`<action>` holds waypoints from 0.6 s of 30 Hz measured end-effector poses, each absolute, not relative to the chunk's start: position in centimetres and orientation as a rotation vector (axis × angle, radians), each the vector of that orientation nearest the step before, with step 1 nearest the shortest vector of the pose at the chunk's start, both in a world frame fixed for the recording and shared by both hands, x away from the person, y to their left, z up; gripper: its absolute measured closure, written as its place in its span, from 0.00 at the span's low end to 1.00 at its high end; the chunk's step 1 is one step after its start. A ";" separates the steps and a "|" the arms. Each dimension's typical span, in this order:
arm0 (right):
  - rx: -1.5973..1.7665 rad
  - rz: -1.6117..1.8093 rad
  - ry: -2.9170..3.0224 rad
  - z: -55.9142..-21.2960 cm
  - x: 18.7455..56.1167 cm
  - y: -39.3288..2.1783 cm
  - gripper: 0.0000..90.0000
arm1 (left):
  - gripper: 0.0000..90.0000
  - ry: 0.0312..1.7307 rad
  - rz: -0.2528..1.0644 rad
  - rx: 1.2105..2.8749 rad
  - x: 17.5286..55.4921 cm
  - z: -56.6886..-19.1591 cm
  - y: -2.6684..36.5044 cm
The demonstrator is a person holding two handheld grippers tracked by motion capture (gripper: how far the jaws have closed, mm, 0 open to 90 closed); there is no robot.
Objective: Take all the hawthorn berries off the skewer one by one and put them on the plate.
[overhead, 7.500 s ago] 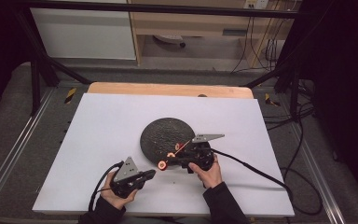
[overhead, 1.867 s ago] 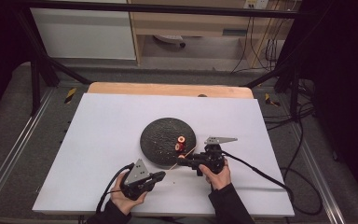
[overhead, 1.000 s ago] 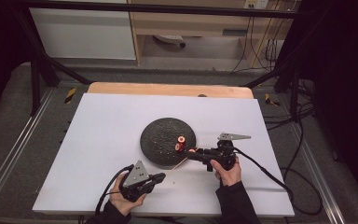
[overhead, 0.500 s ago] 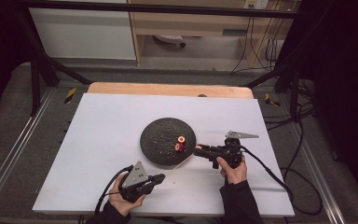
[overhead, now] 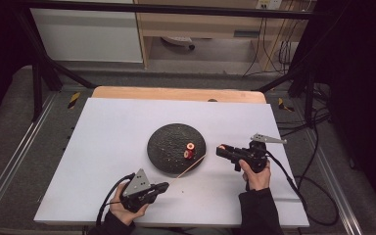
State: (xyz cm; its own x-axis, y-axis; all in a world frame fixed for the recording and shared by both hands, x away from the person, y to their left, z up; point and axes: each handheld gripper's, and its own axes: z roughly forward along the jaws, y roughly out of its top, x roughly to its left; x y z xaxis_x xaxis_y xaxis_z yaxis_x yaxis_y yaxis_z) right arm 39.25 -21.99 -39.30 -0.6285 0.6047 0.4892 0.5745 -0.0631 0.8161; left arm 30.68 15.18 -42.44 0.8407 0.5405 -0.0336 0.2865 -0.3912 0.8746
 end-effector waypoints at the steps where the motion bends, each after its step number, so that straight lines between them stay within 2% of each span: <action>1: 1.340 1.823 2.135 -39.2 39.3 -21.9 0.69 | 0.98 0.614 0.316 1.996 30.7 -42.4 15.4; 8: 1.291 1.768 2.171 -38.8 39.8 -20.1 0.69 | 0.98 0.665 0.323 1.960 31.5 -41.9 16.7; 18: 1.219 1.659 2.279 -39.0 41.8 -14.4 0.70 | 0.98 0.745 0.343 1.904 32.3 -41.4 18.3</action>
State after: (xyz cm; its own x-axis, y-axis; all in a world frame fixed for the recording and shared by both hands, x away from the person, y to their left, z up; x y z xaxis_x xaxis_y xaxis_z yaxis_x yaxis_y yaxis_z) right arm 41.78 -14.37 -39.00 -0.6828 0.6263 0.3761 0.5502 0.1022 0.8288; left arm 32.34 18.32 -41.45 0.7680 0.6340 -0.0902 0.3444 -0.2902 0.8929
